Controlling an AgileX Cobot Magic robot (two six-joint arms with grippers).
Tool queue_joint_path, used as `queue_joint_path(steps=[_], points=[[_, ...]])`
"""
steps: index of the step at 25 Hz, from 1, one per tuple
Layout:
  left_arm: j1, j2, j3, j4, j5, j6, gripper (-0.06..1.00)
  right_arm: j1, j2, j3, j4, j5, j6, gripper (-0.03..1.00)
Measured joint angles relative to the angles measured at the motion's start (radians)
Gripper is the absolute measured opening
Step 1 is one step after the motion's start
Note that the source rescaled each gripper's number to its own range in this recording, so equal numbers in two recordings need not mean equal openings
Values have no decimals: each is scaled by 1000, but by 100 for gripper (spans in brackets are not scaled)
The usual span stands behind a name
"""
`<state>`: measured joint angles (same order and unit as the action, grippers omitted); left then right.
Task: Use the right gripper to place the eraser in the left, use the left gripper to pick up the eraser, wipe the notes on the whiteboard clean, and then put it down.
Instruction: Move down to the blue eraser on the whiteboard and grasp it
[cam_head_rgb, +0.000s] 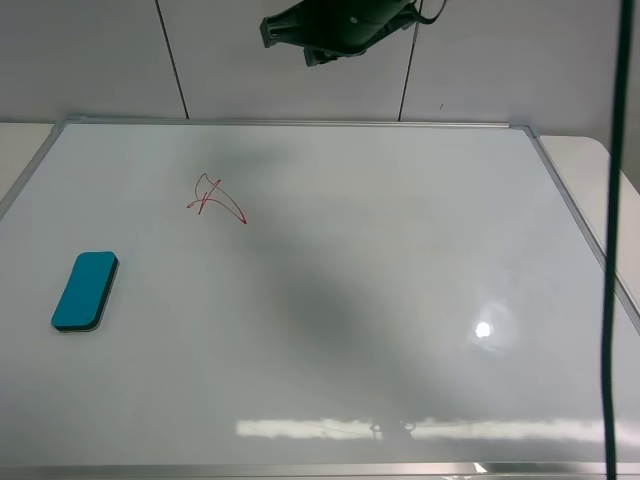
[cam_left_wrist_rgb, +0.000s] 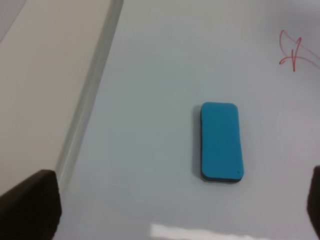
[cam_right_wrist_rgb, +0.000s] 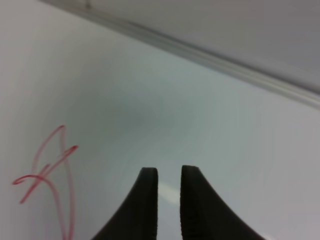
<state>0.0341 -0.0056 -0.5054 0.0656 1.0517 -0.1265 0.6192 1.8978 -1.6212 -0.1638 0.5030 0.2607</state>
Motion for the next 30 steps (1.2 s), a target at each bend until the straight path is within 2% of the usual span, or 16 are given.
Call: queue_joint_path(steps=[4,9,12,14,15,18,20,24,30], points=[[0,0,0,0,0,0,100,-88,-175,236,0,-128,-5,9],[0,0,0,0,0,0,100,-240,-398,486,-31,-149,-6,9],[0,0,0,0,0,0,100,-341,-525,602,-47,-151,-6,13],[0,0,0,0,0,0,100,-417,-603,668,-57,-147,-6,24],[0,0,0,0,0,0,100,-450,-644,691,-66,-139,-6,35],[0,0,0,0,0,0,100,-554,-774,753,-100,-97,-8,79],[0,0,0,0,0,0,100,-608,-852,772,-122,-63,-14,93],[0,0,0,0,0,0,100,-671,-1048,779,-148,-3,-14,99],[0,0,0,0,0,0,100,-675,-1309,779,-161,74,-13,100]])
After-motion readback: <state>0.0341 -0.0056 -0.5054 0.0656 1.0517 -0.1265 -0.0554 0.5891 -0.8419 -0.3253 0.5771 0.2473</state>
